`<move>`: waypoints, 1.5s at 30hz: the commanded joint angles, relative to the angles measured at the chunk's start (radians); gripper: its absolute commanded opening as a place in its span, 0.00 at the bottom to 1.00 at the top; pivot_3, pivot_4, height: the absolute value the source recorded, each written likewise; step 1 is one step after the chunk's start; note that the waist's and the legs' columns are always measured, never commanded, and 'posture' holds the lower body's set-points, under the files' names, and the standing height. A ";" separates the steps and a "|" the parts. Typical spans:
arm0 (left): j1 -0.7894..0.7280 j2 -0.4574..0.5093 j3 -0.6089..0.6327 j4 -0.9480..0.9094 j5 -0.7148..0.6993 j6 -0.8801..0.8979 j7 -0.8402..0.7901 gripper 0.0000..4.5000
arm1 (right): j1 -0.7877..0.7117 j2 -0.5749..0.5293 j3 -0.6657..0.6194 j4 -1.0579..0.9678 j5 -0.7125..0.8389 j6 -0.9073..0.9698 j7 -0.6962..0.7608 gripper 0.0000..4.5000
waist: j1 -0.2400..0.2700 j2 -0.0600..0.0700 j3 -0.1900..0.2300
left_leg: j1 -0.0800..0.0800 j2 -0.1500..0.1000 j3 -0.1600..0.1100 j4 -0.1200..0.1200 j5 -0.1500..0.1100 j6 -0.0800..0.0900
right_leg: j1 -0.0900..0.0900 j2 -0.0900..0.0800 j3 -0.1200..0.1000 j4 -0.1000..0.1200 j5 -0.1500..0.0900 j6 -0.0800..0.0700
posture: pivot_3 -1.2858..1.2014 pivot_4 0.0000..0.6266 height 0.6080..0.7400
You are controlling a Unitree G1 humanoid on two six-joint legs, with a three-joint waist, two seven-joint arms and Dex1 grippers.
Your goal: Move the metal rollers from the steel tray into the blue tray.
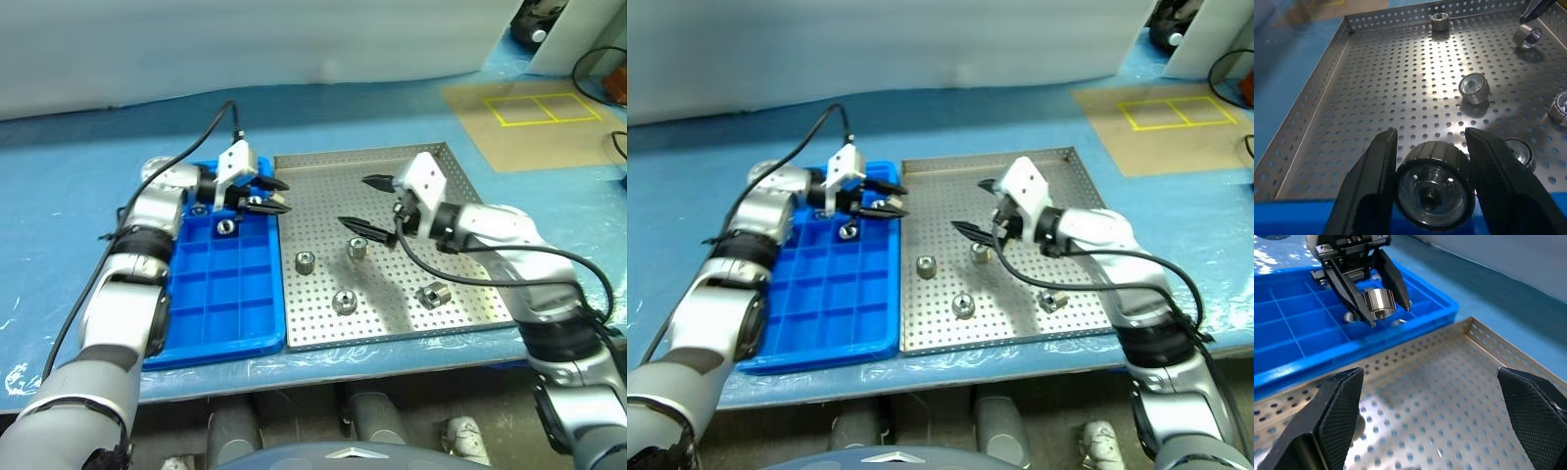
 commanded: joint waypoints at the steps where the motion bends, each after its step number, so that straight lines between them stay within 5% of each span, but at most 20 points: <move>1: 0.145 0.078 0.060 -0.333 -0.081 0.146 0.077 0.42 | -0.103 0.060 0.057 0.126 -0.041 -0.115 0.082 1.00 | 0.025 0.000 0.000 | 0.000 0.001 0.000 -0.001 0.001 -0.001 | -0.001 0.000 -0.001 0.000 0.000 -0.001 | 0.49 0.24 1.00; 7: 0.396 0.155 0.148 -0.700 -0.159 0.333 0.239 0.42 | -0.230 0.180 0.104 0.318 -0.072 -0.230 0.182 1.00 | 0.100 0.001 0.001 | -0.006 0.003 -0.002 -0.001 0.004 -0.006 | -0.005 0.000 -0.008 0.003 -0.001 -0.003 | 0.56 0.24 1.00; 14: 0.591 0.231 0.262 -0.899 -0.226 0.454 0.369 0.42 | -0.302 0.283 0.134 0.455 -0.099 -0.320 0.284 1.00 | 0.142 0.001 0.001 | -0.010 0.004 -0.011 -0.001 0.006 -0.010 | -0.005 0.000 -0.020 0.006 -0.003 -0.006 | 0.61 0.24 1.00; 20: 0.706 0.272 0.335 -0.904 -0.247 0.473 0.439 0.42 | -0.324 0.332 0.135 0.506 -0.117 -0.353 0.324 1.00 | 0.156 0.001 0.001 | -0.010 0.004 -0.015 -0.002 0.008 -0.014 | -0.007 0.000 -0.021 0.013 -0.006 -0.009 | 0.62 0.24 1.00; 41: 0.833 0.265 0.249 -0.794 -0.278 0.472 0.456 0.42 | -0.257 0.297 0.113 0.433 -0.145 -0.315 0.299 1.00 | 0.152 0.001 0.001 | -0.008 0.004 -0.017 -0.002 0.011 -0.018 | -0.006 0.001 -0.021 0.016 -0.006 -0.010 | 0.58 0.24 1.00; 45: 0.832 0.275 0.234 -0.766 -0.261 0.447 0.457 0.68 | -0.257 0.298 0.112 0.434 -0.147 -0.317 0.290 1.00 | 0.152 0.001 0.001 | -0.007 0.004 -0.017 -0.002 0.011 -0.018 | -0.006 0.001 -0.021 0.017 -0.006 -0.010 | 0.58 0.24 1.00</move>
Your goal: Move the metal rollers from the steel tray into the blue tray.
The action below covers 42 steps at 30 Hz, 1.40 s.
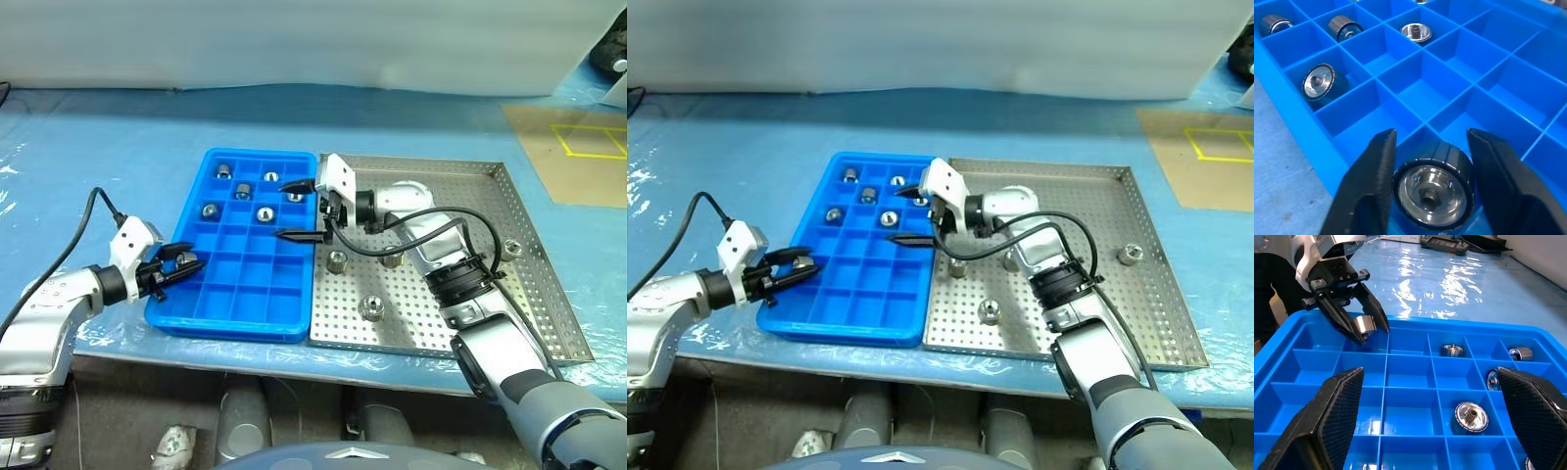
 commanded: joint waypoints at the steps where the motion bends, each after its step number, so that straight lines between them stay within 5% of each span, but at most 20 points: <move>1: 0.001 0.018 -0.002 0.039 0.032 -0.034 0.024 0.76 | -0.005 0.000 -0.023 -0.039 0.006 -0.008 -0.008 1.00 | 0.000 0.000 0.000 | 0.000 0.000 0.000 0.000 0.000 0.000 | 0.000 0.000 0.000 0.000 0.000 0.000 | 0.58 0.24 1.00; 3: -0.008 0.021 0.005 0.044 0.026 -0.045 0.027 0.90 | -0.004 -0.001 -0.024 -0.040 0.006 -0.007 -0.010 1.00 | -0.001 0.000 0.000 | 0.001 0.000 0.000 0.000 0.000 0.000 | 0.000 0.000 0.000 0.001 0.000 0.000 | 0.58 0.24 1.00; 13: -0.237 0.081 0.129 0.110 -0.067 -0.054 0.053 0.90 | 0.004 0.002 -0.028 -0.042 0.008 -0.009 -0.024 1.00 | 0.003 0.000 0.000 | -0.002 0.000 -0.002 0.001 0.002 -0.003 | 0.000 0.000 -0.002 0.001 0.000 0.000 | 0.57 0.24 1.00; 19: -0.292 0.093 0.046 0.082 -0.082 -0.020 0.001 0.90 | 0.018 0.006 -0.032 -0.056 0.006 -0.008 -0.054 1.00 | -0.002 0.000 0.000 | -0.001 -0.001 -0.002 0.001 0.002 -0.003 | 0.000 0.000 -0.001 0.000 0.000 0.000 | 0.54 0.24 1.00; 25: -0.444 -0.081 -0.183 0.168 -0.009 -0.097 -0.027 0.90 | 0.089 -0.060 -0.103 -0.181 0.021 0.072 -0.130 1.00 | 0.003 -0.001 0.000 | -0.002 -0.001 -0.002 0.003 0.002 -0.003 | 0.002 -0.001 -0.001 0.001 0.000 0.000 | 0.48 0.24 1.00; 42: -0.971 -0.452 -0.426 0.986 0.186 -0.491 -0.383 0.90 | 0.489 -0.284 -0.377 -0.739 0.080 0.421 -0.371 1.00 | -0.129 -0.001 -0.001 | 0.001 -0.002 0.001 0.008 -0.001 0.002 | 0.006 0.000 0.005 -0.002 0.003 0.003 | 0.29 0.24 1.00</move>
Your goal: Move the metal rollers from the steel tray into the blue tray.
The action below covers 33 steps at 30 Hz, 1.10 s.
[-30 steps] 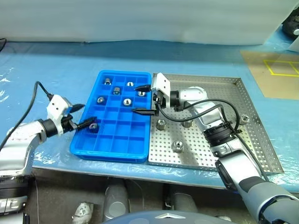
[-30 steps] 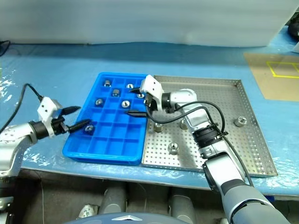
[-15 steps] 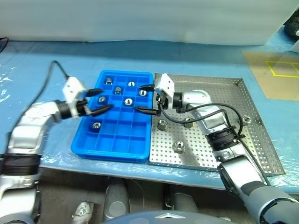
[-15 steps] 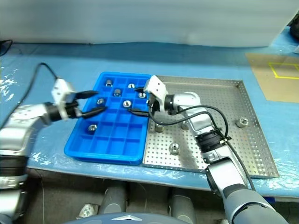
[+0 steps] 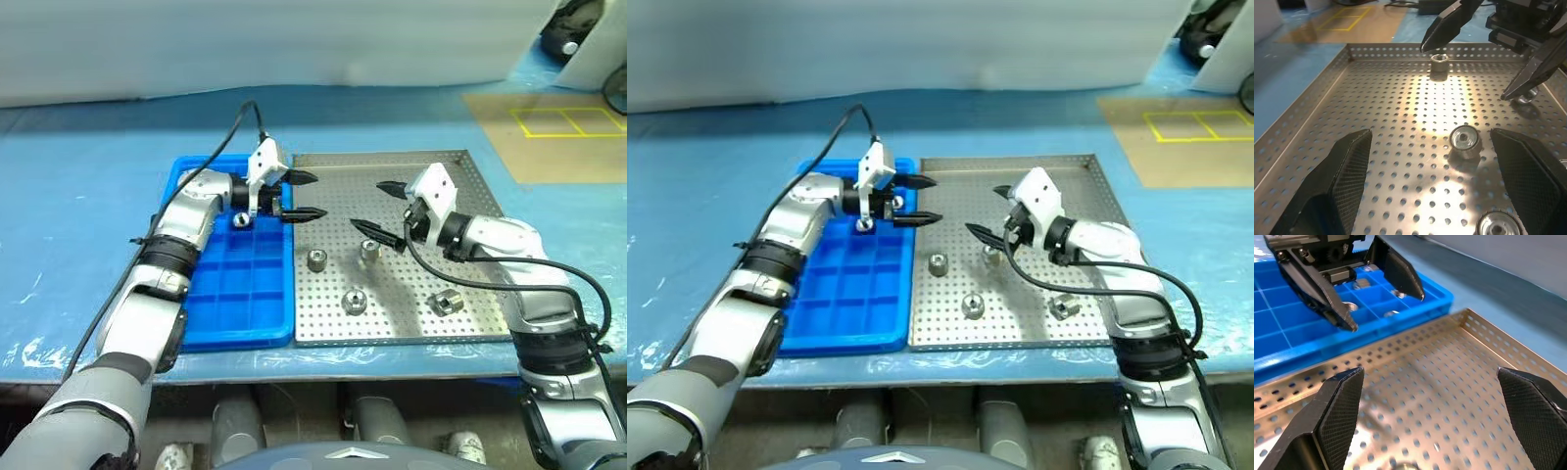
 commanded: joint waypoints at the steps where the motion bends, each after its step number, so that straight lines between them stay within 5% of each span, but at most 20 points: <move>1: -0.057 -0.035 -0.020 0.114 0.042 -0.088 -0.069 0.90 | 0.045 -0.017 -0.066 -0.134 0.038 0.061 -0.054 1.00 | -0.018 0.000 0.000 | 0.001 0.000 0.001 0.000 0.000 0.001 | 0.001 0.000 0.001 -0.001 0.000 -0.001 | 0.28 0.24 1.00; 16: -0.135 -0.229 -0.015 0.405 0.196 -0.210 0.082 0.90 | 0.141 -0.047 -0.110 -0.272 0.082 0.167 -0.164 1.00 | -0.069 0.000 0.000 | 0.013 -0.003 0.012 0.004 -0.009 0.014 | 0.011 0.000 0.016 -0.009 0.002 0.004 | 0.25 0.24 1.00; 21: -0.149 -0.261 -0.028 0.459 0.272 -0.201 0.260 0.90 | 0.143 -0.058 -0.094 -0.266 0.079 0.158 -0.174 1.00 | -0.074 0.000 0.000 | 0.012 -0.003 0.013 0.004 -0.011 0.018 | 0.011 0.000 0.016 -0.013 0.003 0.005 | 0.25 0.24 1.00; 33: -0.116 -0.298 -0.024 0.470 0.307 -0.126 0.190 0.90 | 0.154 -0.062 -0.083 -0.269 0.075 0.149 -0.195 1.00 | -0.075 0.000 0.000 | 0.011 -0.006 0.014 0.004 -0.013 0.021 | 0.011 -0.001 0.018 -0.016 0.003 0.005 | 0.25 0.24 1.00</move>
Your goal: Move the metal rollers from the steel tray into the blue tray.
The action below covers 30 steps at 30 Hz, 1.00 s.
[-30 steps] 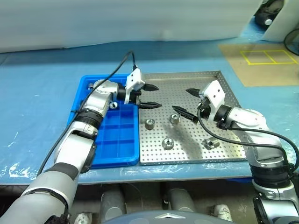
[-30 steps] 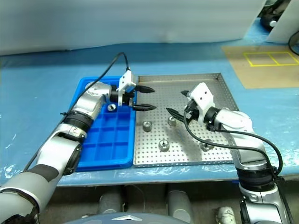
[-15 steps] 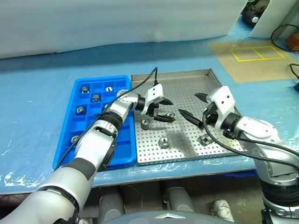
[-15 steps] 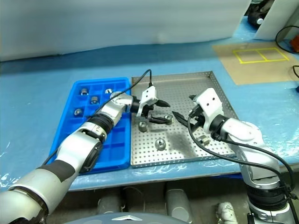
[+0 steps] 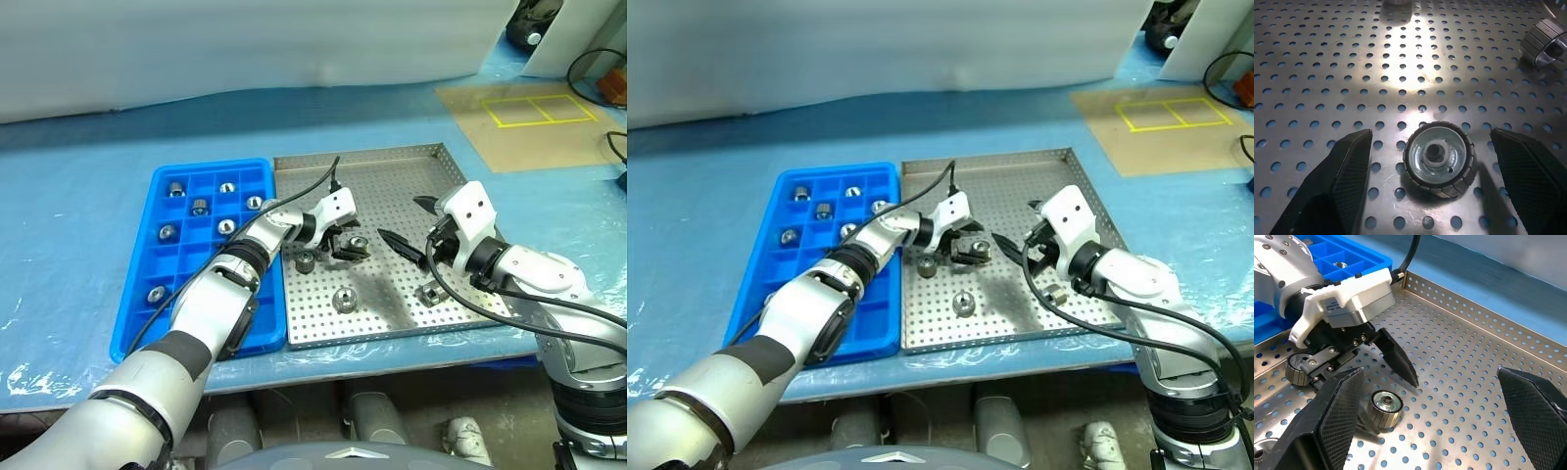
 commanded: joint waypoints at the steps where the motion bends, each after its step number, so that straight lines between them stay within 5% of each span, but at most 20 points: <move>1: 0.007 -0.009 0.000 -0.017 0.012 0.023 -0.019 0.90 | 0.005 -0.011 -0.008 -0.039 0.001 -0.020 -0.009 1.00 | 0.000 0.000 0.000 | 0.000 0.000 0.000 0.000 0.000 0.000 | 0.000 0.000 0.000 0.000 0.000 0.000 | 0.25 0.24 1.00; 5: 0.012 -0.012 0.008 -0.010 0.023 0.050 0.013 0.90 | 0.009 -0.015 -0.004 -0.038 -0.003 -0.024 -0.012 1.00 | -0.001 0.000 0.000 | 0.000 0.000 0.000 0.000 0.000 0.000 | 0.000 0.000 0.000 0.000 0.000 0.000 | 0.25 0.24 1.00; 10: 0.022 -0.002 0.008 -0.010 0.031 0.070 0.000 0.62 | 0.002 -0.016 -0.003 -0.031 -0.003 -0.027 -0.012 1.00 | -0.002 0.000 0.000 | 0.000 0.000 0.000 0.000 0.000 0.000 | 0.000 0.000 0.000 0.000 0.000 0.000 | 0.25 0.24 1.00; 15: 0.026 0.000 0.018 -0.011 0.029 0.059 0.018 0.62 | -0.008 -0.017 0.004 -0.019 -0.007 -0.033 -0.013 1.00 | -0.004 0.000 0.000 | 0.000 0.000 0.000 0.000 0.000 0.000 | 0.000 0.000 0.000 0.000 0.000 0.000 | 0.26 0.24 1.00; 20: 0.024 0.006 0.021 -0.011 0.036 0.059 0.048 0.40 | -0.020 -0.015 0.012 -0.006 -0.012 -0.041 -0.013 1.00 | -0.005 0.000 0.000 | 0.000 0.000 0.000 0.000 0.000 0.000 | 0.000 0.000 0.000 0.000 0.000 0.000 | 0.26 0.24 1.00; 30: -0.013 0.042 0.123 -0.115 -0.081 0.028 -0.048 0.40 | -0.056 -0.010 0.038 0.045 -0.011 -0.072 0.002 1.00 | -0.017 0.000 0.000 | -0.003 -0.001 0.000 -0.001 0.000 0.000 | -0.003 0.000 0.001 -0.001 0.000 0.000 | 0.29 0.24 1.00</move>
